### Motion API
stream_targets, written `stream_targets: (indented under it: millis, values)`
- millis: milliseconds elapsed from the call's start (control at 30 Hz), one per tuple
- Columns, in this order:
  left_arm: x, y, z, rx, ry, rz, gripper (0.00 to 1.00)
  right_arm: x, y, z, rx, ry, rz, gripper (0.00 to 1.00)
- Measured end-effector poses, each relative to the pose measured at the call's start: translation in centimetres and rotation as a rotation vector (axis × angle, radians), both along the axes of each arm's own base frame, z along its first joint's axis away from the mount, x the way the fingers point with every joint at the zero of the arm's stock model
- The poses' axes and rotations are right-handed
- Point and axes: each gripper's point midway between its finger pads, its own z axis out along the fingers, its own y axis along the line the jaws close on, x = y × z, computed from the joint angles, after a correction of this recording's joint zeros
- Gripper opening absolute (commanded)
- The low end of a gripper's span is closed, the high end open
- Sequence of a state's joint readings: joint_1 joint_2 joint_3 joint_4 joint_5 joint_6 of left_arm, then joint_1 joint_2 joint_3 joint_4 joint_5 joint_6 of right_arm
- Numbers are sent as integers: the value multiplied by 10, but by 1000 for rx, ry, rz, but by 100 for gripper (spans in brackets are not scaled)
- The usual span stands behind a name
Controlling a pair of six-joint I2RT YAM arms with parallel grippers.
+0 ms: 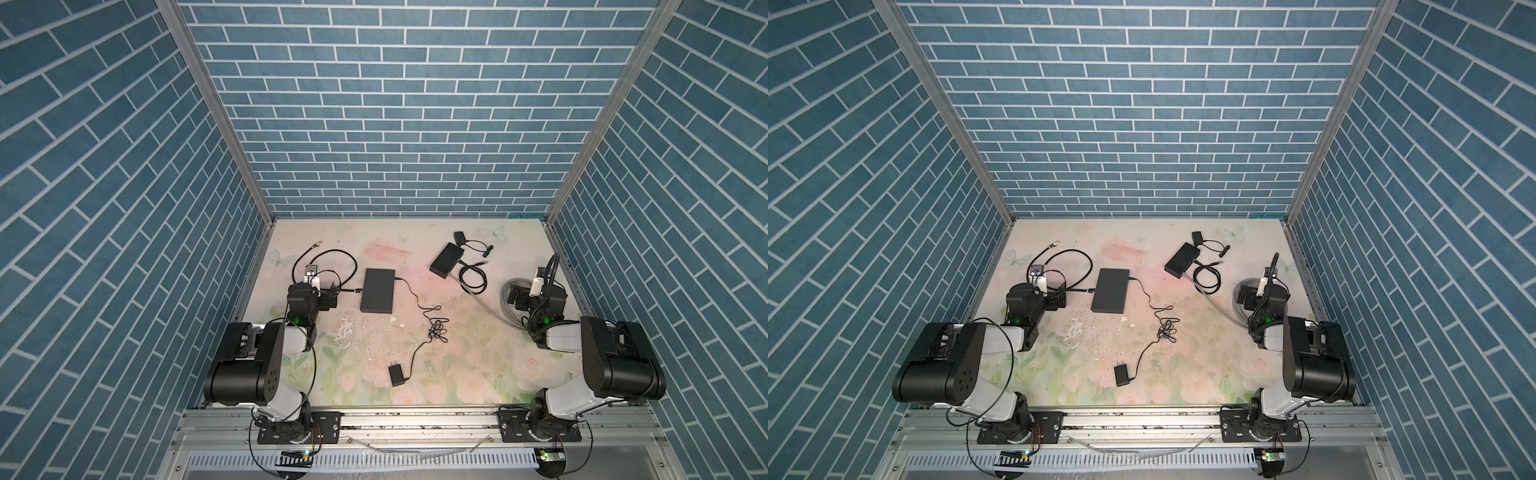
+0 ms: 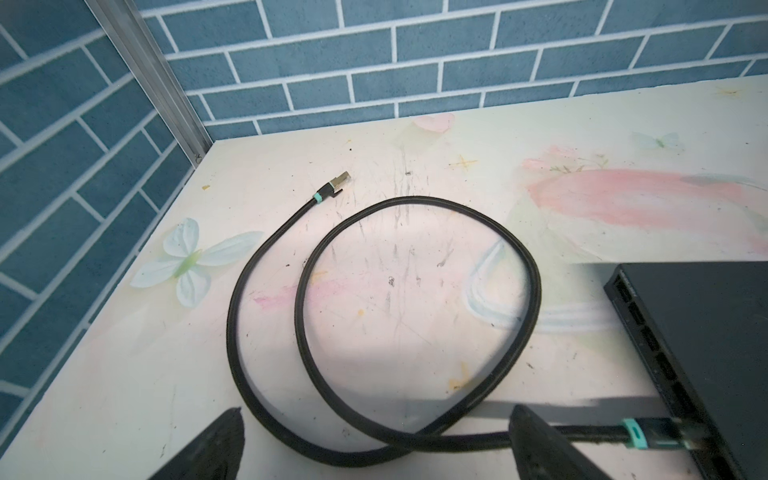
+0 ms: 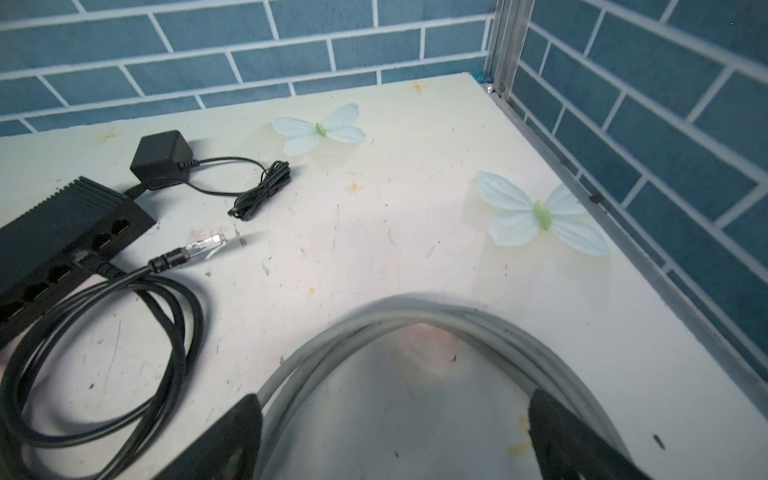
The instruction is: Insert the plug into the switch port
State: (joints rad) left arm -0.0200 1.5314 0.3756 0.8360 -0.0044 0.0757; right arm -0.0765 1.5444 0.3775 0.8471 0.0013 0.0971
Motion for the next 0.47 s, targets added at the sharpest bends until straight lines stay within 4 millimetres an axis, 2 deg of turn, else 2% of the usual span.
stream_targets:
  millis: [467]
  values:
    - [1, 0, 2, 0, -10, 1, 100, 2, 6, 2, -1, -9, 18, 99]
